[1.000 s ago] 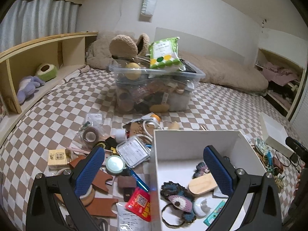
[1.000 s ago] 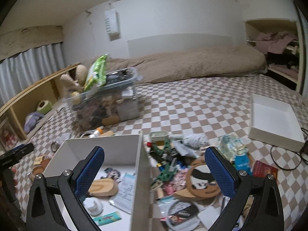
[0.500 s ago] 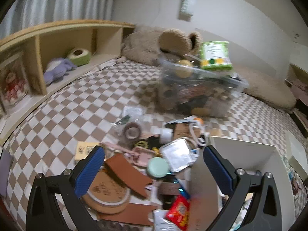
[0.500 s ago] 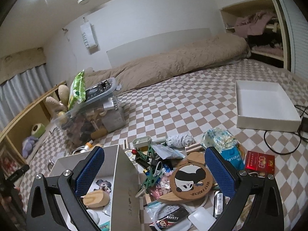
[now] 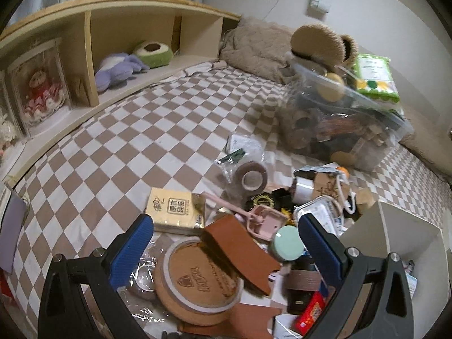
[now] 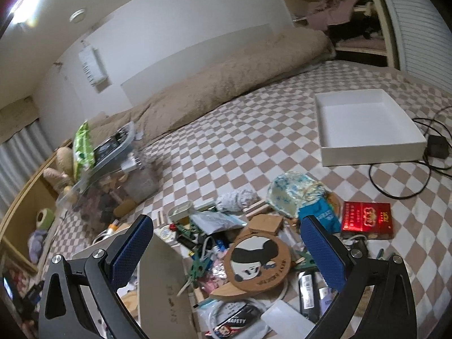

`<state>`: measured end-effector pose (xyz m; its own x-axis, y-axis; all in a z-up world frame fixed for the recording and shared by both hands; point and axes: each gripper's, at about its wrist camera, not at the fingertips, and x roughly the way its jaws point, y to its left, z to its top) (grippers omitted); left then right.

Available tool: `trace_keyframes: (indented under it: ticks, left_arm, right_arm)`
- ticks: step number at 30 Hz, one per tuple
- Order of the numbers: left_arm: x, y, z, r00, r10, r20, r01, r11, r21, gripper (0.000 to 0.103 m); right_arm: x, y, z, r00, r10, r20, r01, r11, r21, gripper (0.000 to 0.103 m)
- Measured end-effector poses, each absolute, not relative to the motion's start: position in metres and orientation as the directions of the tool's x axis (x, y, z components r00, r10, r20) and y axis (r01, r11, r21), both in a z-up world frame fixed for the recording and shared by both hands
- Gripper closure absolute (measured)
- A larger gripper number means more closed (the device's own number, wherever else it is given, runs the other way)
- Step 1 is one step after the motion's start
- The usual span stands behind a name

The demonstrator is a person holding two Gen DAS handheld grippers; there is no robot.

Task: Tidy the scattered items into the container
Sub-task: 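Reach the left tool to the cork coaster while the right tool reaches the panda coaster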

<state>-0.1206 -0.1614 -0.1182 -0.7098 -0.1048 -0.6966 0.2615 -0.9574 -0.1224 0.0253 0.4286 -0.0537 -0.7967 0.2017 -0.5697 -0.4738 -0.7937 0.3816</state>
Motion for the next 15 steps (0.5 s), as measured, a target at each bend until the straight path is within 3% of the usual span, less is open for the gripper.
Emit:
trace_keyframes:
  ticks: [8,15]
  left_arm:
    - [-0.132,-0.153,-0.132,-0.664,-0.037,-0.747,0.212,-0.967,-0.141,0.0]
    - [-0.144,-0.13,-0.145,-0.626,-0.02,-0.78,0.142,-0.986,-0.089,0.0]
  right_arm:
    - [0.022,0.437,-0.067,-0.83,0.058,-0.555,-0.36,-0.815,0.454,0.0]
    - [0.014,0.445,-0.081,-0.792,0.059,-0.608,-0.378,-0.83,0.411,0.0]
